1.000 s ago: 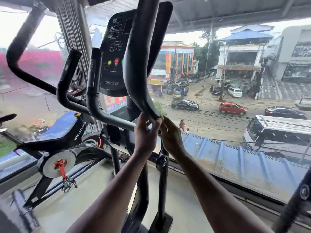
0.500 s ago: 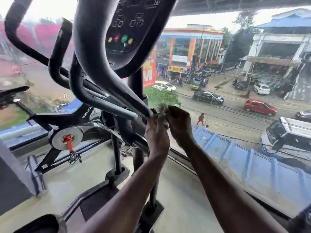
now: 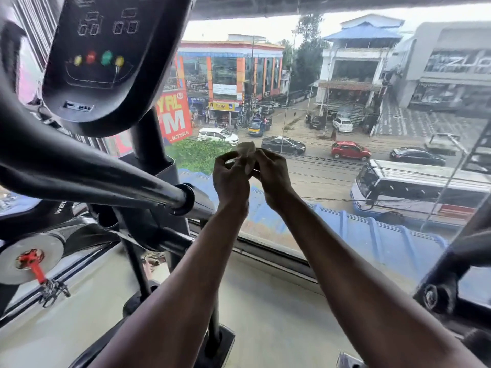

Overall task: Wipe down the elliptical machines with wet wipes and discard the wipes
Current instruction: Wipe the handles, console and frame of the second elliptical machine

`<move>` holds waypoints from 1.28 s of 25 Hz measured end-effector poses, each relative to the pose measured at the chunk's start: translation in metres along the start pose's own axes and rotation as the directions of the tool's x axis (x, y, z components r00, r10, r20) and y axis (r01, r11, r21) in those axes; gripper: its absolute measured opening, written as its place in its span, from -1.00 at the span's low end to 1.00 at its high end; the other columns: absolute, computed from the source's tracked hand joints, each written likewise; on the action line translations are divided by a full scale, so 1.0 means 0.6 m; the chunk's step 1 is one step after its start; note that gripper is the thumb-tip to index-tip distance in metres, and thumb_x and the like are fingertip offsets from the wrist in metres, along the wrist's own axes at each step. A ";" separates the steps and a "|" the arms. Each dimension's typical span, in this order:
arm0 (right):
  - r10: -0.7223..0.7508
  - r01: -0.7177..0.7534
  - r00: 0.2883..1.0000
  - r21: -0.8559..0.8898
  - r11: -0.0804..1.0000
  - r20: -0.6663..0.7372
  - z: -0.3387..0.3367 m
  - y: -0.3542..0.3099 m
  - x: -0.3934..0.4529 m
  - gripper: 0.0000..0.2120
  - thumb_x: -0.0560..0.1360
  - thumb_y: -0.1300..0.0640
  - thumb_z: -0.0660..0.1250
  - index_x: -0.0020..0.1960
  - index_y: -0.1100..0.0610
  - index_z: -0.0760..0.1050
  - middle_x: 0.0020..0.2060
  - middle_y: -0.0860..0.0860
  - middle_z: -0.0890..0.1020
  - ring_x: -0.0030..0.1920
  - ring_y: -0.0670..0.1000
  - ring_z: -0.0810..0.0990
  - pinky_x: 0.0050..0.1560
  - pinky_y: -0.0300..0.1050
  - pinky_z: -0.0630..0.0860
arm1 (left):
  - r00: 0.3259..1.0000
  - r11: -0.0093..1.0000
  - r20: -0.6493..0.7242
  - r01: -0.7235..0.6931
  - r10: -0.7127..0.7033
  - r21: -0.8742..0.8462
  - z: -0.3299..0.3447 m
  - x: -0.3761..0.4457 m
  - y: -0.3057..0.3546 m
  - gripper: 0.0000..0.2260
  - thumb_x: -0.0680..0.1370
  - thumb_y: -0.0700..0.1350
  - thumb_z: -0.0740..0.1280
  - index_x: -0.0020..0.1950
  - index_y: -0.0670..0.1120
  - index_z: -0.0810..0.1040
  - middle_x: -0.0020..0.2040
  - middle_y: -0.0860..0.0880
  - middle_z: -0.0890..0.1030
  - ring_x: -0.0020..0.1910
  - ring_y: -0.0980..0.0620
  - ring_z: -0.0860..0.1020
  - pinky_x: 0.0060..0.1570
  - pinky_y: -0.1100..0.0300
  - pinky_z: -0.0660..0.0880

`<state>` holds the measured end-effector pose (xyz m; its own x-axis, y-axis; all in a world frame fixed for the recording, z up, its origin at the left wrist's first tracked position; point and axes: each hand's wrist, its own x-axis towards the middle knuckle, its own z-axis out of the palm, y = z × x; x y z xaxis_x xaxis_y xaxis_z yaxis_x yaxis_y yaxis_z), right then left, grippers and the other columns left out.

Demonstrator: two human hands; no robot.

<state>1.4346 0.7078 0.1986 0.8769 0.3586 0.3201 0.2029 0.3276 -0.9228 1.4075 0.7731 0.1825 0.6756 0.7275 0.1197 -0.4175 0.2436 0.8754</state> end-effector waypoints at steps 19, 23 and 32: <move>0.023 -0.047 0.987 0.152 0.987 0.158 0.009 0.146 0.354 -0.79 0.34 0.21 0.25 -0.25 0.40 0.47 -0.26 0.19 0.46 -0.20 0.09 0.37 -0.17 -0.02 0.29 | 0.943 0.983 -0.282 -0.184 0.178 0.005 0.101 0.296 -0.089 -0.86 0.50 -0.31 0.38 -0.05 -0.08 0.54 -0.21 -0.11 0.57 -0.33 0.06 0.50 -0.27 0.20 0.44; -0.007 -0.044 0.953 0.164 0.986 0.303 0.045 0.167 0.374 -0.73 0.38 0.21 0.22 -0.16 0.47 0.48 -0.26 0.21 0.50 -0.21 0.09 0.42 -0.18 -0.05 0.34 | 0.906 0.974 -0.360 -0.224 0.221 0.033 0.069 0.329 -0.081 -0.75 0.49 -0.32 0.35 0.09 -0.06 0.50 -0.19 -0.11 0.54 -0.35 0.09 0.49 -0.25 0.20 0.46; -0.110 -0.205 0.619 0.295 0.933 0.778 0.134 0.223 0.409 -0.76 0.55 0.19 0.19 -0.21 0.18 0.58 -0.31 -0.03 0.58 -0.25 -0.10 0.49 -0.21 -0.19 0.43 | 0.522 0.867 -0.709 -0.417 0.473 0.271 0.057 0.343 -0.045 -0.97 0.53 -0.28 0.36 -0.10 -0.20 0.58 -0.33 -0.03 0.58 -0.41 0.17 0.51 -0.35 0.33 0.48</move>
<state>1.6421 0.9100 0.1710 0.1818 0.8656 0.4665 -0.1194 0.4903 -0.8633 1.5782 0.8943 0.1996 -0.2758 0.9503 0.1445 -0.4792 -0.2662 0.8363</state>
